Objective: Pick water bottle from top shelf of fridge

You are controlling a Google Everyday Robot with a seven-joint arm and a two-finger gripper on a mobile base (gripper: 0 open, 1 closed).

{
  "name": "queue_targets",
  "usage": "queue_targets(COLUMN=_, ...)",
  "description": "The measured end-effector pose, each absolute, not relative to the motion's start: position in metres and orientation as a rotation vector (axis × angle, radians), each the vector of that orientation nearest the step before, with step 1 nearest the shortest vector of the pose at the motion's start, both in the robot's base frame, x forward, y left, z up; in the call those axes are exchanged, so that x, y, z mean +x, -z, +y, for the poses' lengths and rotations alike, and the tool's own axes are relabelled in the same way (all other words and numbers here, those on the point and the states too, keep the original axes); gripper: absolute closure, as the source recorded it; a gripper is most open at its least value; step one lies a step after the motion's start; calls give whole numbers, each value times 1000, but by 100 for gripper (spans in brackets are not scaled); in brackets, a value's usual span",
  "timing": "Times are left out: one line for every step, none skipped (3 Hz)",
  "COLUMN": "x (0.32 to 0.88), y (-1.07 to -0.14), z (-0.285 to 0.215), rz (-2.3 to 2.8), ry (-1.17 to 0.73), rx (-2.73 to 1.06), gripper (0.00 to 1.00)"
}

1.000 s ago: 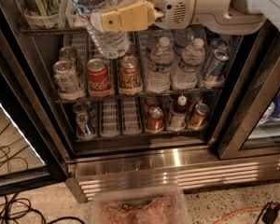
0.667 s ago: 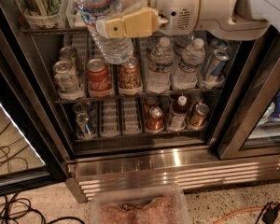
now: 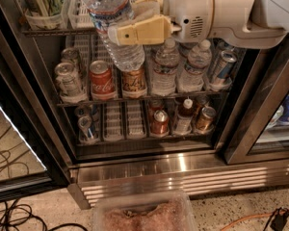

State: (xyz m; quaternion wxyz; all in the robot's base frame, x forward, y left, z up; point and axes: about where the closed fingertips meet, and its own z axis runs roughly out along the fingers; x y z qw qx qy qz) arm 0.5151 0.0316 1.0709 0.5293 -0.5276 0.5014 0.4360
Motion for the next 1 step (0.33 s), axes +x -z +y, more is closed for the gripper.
queue_targets(x=515, y=-1065, z=27, rz=1223, ry=-1043, rx=-1256, gripper=100)
